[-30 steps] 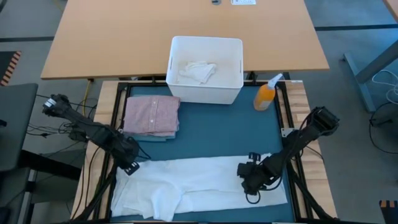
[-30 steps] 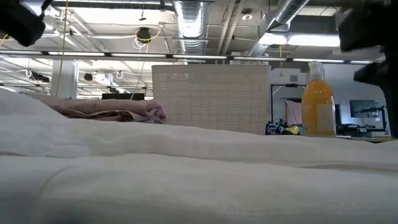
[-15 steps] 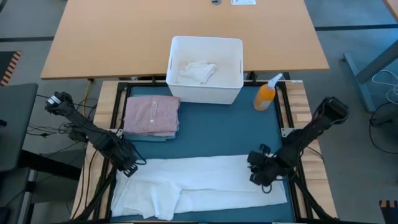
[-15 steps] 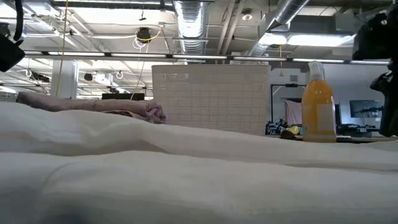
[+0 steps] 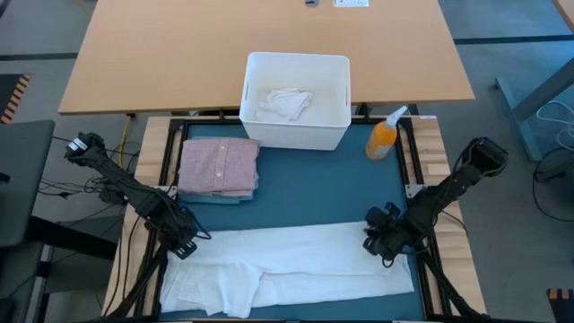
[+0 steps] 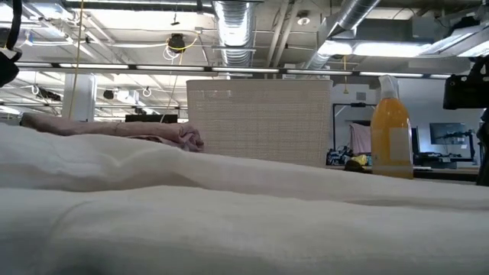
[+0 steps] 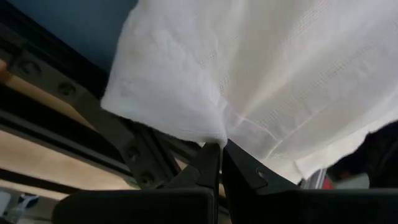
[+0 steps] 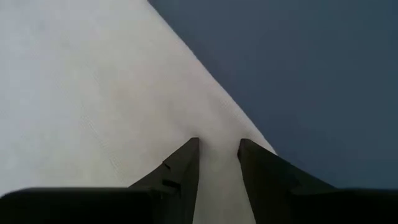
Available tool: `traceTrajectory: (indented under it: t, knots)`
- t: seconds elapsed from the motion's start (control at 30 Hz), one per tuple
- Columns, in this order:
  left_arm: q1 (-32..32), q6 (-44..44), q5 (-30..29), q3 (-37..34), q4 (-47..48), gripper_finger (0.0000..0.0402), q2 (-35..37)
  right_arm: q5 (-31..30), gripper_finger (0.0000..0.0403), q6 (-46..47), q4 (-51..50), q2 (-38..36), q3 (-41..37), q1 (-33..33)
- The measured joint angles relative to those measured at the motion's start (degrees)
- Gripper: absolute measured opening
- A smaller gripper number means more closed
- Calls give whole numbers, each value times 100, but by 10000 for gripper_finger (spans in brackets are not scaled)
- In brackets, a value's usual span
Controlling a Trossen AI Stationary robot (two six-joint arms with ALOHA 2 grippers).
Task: Fold Laundry from Bin
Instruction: Fold the white shirt
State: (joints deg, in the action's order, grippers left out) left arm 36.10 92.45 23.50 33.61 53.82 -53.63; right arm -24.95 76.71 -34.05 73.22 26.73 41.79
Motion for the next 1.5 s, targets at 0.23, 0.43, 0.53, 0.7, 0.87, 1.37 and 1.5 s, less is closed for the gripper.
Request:
traceTrajectory:
  t: [0.23, 0.43, 0.53, 0.7, 0.87, 1.37, 1.5]
  knots:
    - [-2, -197, 116, 1, -104, 0, 0, 67, 115, -313, -258, -63, 27, -22]
    - [-7, -611, 243, 0, 16, 12, 4, 220, 112, -826, -914, -382, 396, -228]
    - [-7, -869, 722, 2, 227, 22, 4, 322, 112, -1186, -1184, -582, 663, -366]
    - [-7, -1471, 1535, 4, 803, 31, 4, 420, 112, -1792, -1231, -910, 1130, -559]
    - [135, -2034, 1183, 263, 533, 24, 9, 417, 112, -2056, -396, -983, 1328, -612]
    - [1705, -4240, -3184, 1264, -3150, 0, -859, 405, 112, -4245, 4054, 401, 1461, -439]
    - [1851, -4933, -3852, 1416, -3098, 0, -1463, 417, 111, -4424, 3692, 1179, 1901, -439]
